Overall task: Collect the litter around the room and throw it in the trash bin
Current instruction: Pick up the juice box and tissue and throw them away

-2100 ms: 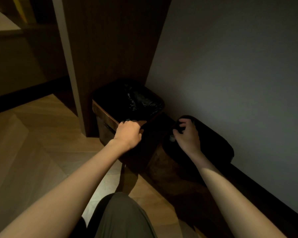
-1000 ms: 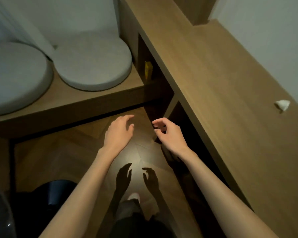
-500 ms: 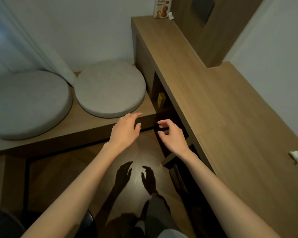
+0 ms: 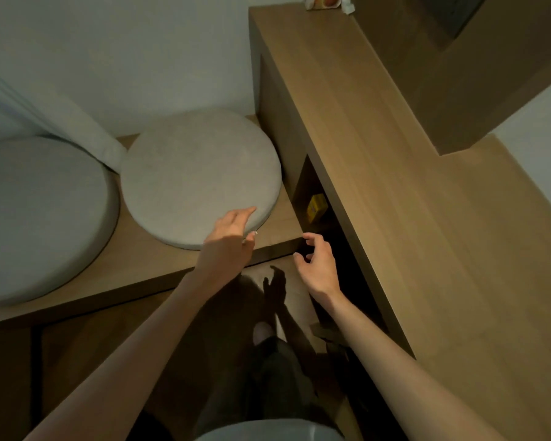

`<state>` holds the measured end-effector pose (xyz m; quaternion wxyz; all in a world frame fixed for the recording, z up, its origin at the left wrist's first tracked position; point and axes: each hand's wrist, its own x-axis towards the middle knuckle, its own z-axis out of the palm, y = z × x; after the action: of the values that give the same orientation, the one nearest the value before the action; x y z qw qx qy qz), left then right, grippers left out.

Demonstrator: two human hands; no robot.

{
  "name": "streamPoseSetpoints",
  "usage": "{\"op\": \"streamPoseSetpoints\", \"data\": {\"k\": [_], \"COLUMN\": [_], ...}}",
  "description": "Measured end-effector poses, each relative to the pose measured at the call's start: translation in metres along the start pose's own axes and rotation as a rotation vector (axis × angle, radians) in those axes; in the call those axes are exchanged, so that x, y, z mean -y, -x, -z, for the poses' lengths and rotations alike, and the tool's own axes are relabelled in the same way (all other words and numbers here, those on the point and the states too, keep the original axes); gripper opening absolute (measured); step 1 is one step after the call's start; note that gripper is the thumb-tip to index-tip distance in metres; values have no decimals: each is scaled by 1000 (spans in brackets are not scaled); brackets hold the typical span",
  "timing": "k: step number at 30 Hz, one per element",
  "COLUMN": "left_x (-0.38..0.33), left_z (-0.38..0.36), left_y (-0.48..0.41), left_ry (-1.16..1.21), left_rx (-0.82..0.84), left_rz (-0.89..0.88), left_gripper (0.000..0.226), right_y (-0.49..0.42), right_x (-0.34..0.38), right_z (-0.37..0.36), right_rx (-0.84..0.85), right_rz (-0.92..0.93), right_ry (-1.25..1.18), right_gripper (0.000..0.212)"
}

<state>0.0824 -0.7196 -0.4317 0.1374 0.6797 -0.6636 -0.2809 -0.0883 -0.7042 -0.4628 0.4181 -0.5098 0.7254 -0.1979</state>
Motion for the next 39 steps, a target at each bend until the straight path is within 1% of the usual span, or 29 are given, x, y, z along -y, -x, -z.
{"op": "streamPoseSetpoints", "data": {"k": [2,6,9,13,16,19,20,22,25,27,30,32,34,36,38,39], "left_x": [14,47,71,102,128,148,152,158,160,160,162,161,160,155,146,138], "left_z": [-4,-20,-42,-80,-116,-151,-159,-173,-184,-187,-187,-182,-174,-161,-143,-132], "left_y": [-25,-78,-122,-175,-206,-233,-239,-245,-245,-244,-244,-244,-243,-237,-228,-221], "left_ry": [-14,-2,-8,-73,-133,-220,-235,-277,-293,-290,-316,-287,-247,-185,-151,-147], "left_rx": [-2,89,194,301,365,448,458,413,309,291,307,339,405,451,436,426], "left_rz": [-39,-29,-28,-60,-32,-4,7,9,-6,4,6,-2,-25,-14,-23,-40], "left_gripper": [52,50,51,51,50,52,54,56,52,50,50,52,53,53,51,50], "right_y": [-28,-83,-124,-178,-212,-241,-250,-270,-297,-308,-312,-303,-288,-270,-251,-240], "right_x": [0,-11,-24,-44,-58,-75,-81,-92,-105,-110,-112,-109,-101,-88,-73,-65], "right_z": [-13,-42,-62,-82,-93,-99,-100,-102,-103,-104,-106,-106,-107,-106,-104,-102], "right_rx": [4,-39,-153,-295,-357,-366,-366,-375,-414,-398,-353,-326,-267,-249,-283,-288], "right_rz": [-50,-168,-275,-397,-437,-462,-473,-468,-445,-446,-441,-418,-389,-333,-227,-165], "right_ry": [-12,-30,-61,-118,-129,-86,-53,-17,-79,-66,2,30,108,168,166,171], "right_gripper": [48,49,51,57,59,58,60,71,79,76,65,62,59,52,48,49]}}
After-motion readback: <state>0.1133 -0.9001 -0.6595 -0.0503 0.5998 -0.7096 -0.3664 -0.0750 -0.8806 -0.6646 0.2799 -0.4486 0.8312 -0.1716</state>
